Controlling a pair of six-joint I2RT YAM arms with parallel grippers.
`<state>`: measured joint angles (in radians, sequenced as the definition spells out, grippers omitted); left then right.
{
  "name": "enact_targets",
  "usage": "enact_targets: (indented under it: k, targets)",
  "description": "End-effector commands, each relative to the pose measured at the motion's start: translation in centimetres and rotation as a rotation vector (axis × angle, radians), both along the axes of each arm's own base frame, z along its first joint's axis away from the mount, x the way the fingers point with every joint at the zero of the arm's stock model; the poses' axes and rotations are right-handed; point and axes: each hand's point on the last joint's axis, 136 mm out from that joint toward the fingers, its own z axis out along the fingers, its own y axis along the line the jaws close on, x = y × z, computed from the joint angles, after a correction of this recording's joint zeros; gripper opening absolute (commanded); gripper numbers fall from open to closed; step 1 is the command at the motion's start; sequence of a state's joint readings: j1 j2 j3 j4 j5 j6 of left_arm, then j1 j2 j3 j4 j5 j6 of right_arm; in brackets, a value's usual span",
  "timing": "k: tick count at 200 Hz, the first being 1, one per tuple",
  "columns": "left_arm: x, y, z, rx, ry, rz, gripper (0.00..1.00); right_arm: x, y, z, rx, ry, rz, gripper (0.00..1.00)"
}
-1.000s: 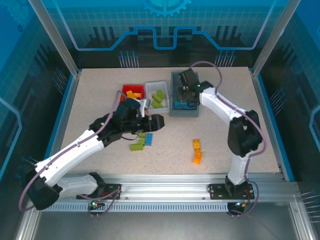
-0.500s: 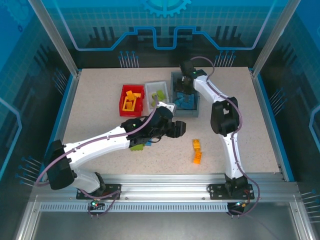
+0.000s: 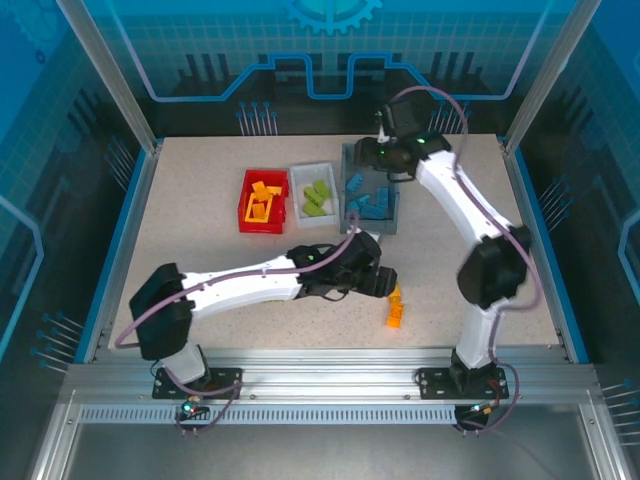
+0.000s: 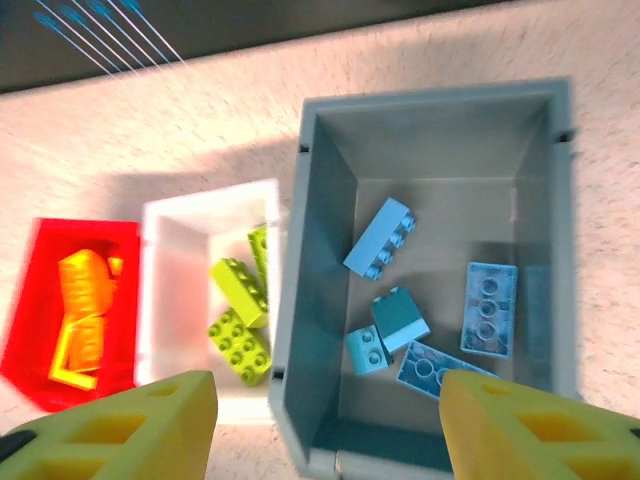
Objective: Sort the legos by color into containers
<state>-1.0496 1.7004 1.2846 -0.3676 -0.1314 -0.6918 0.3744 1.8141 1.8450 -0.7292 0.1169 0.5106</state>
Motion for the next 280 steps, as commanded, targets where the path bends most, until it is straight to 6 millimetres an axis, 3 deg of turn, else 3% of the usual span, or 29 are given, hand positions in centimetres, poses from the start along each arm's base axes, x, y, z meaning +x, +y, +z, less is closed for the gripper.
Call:
enact_targets:
  k: [1,26,63,81,103,142,168,197,218,255,280]
  targets:
    - [-0.8,-1.5,-2.0,0.004,0.155,0.053,0.81,-5.0,-3.5,1.4,-0.062,-0.045,-0.054,0.63]
    - [-0.9,-2.9,-4.1,0.088,0.230,0.093,0.81,-12.1,-7.0,1.1,-0.072,-0.086,-0.085,0.65]
    - [-0.8,-4.5,-6.6,0.160,0.277,0.109,0.81,-22.3,-10.6,1.3,-0.024,-0.172,-0.092,0.69]
    - [-0.6,-4.7,-8.1,0.206,0.303,0.123,0.81,-25.7,-12.0,0.9,0.005,-0.183,-0.108,0.69]
    - [-0.5,-4.9,-9.8,0.258,0.328,0.140,0.81,-28.3,-13.0,0.5,0.034,-0.184,-0.119,0.69]
    - [0.2,-5.3,-12.0,0.302,0.329,0.146,0.76,-29.8,-13.4,0.8,0.058,-0.197,-0.118,0.69]
    - [0.7,-5.5,-12.8,0.311,0.317,0.146,0.60,-29.6,-13.1,0.9,0.067,-0.193,-0.109,0.68]
    - [1.6,-5.3,-12.3,0.291,0.276,0.157,0.41,-29.3,-12.4,0.5,0.085,-0.175,-0.088,0.67]
    - [2.9,-4.8,-11.3,0.263,0.243,0.171,0.28,-29.2,-11.7,0.2,0.096,-0.170,-0.053,0.67]
    - [5.6,-1.9,-7.5,0.232,0.158,0.219,0.26,-29.1,-9.7,0.1,0.136,-0.176,0.054,0.67]
    - [7.1,1.6,-3.7,0.214,0.096,0.264,0.25,-29.0,-7.0,0.5,0.199,-0.201,0.189,0.66]
